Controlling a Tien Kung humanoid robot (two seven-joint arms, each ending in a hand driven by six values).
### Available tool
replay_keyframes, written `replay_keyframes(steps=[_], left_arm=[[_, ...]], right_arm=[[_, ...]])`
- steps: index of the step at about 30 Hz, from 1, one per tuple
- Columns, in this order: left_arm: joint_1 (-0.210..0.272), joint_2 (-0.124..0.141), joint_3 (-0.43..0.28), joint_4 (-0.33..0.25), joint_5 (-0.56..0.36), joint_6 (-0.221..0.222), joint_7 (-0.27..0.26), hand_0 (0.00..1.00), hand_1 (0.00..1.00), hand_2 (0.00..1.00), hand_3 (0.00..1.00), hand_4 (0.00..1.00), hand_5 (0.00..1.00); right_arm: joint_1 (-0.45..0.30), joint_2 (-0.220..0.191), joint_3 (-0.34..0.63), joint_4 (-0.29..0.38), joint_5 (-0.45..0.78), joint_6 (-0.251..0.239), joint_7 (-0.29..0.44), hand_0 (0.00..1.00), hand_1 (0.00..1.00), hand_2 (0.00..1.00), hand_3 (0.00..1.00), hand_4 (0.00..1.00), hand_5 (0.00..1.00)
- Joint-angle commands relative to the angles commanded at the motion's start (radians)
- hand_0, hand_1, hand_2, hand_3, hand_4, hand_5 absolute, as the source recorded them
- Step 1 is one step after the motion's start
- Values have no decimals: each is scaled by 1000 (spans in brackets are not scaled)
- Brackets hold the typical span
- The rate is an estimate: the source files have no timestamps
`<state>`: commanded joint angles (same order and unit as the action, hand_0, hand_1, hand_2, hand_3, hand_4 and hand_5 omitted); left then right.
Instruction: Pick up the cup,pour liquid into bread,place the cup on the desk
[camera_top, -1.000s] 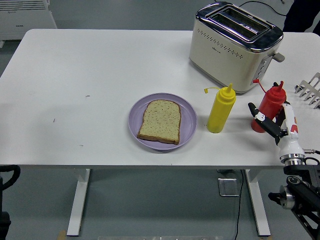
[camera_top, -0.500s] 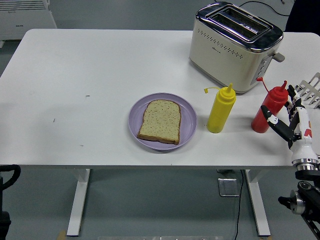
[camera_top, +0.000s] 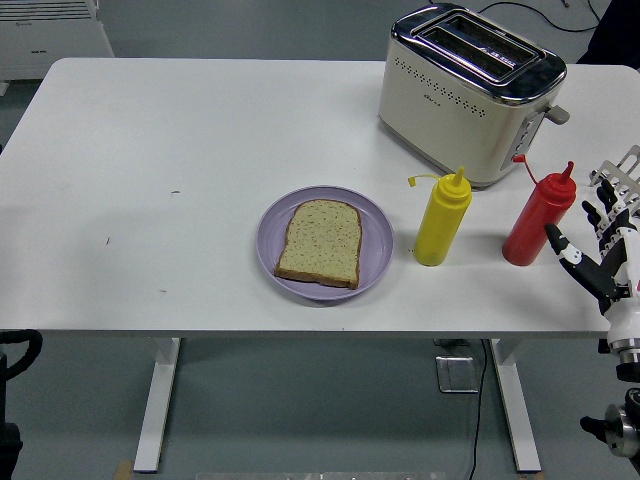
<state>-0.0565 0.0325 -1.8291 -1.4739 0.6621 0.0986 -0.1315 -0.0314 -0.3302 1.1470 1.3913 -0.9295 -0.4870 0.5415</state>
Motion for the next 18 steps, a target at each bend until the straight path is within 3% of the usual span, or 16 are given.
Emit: replay_keyframes(steps=[1, 2, 7, 8, 9, 13, 14, 18], left_arm=[[0, 1, 1, 0, 0, 0, 0, 720, 743, 752, 678, 659, 998], [0, 1, 2, 0, 0, 0, 0, 720, 743, 752, 678, 661, 998], [3, 3, 6, 0, 0, 0, 0, 720, 743, 752, 678, 661, 998], [3, 3, 7, 0, 0, 0, 0, 720, 743, 751, 678, 660, 998], [3, 3, 7, -1, 0, 0, 0, 720, 743, 751, 678, 660, 998], [1, 3, 6, -1, 0, 0, 0, 720, 743, 751, 678, 660, 998], [1, 3, 5, -1, 0, 0, -1, 720, 743, 751, 678, 660, 998], [-1, 2, 2, -2, -1, 0, 0, 720, 743, 751, 678, 660, 998]], right_arm=[[-9, 1, 9, 8, 25, -8, 16, 998, 919, 998, 998, 915, 305], [-13, 1, 13, 12, 44, -12, 24, 937, 873, 971, 998, 909, 303], [-40, 8, 69, 35, 206, -10, 79, 937, 873, 971, 998, 909, 303], [-41, 8, 76, 38, 229, -5, 81, 860, 806, 877, 904, 868, 321], [-44, 8, 87, 45, 267, 6, 83, 860, 806, 877, 904, 868, 321], [-48, 10, 134, 74, 410, 75, 56, 860, 806, 877, 904, 868, 321], [-48, 12, 154, 83, 449, 108, 33, 838, 784, 837, 862, 827, 426], [-37, 10, 213, 103, 603, 228, -55, 838, 784, 837, 862, 827, 426]])
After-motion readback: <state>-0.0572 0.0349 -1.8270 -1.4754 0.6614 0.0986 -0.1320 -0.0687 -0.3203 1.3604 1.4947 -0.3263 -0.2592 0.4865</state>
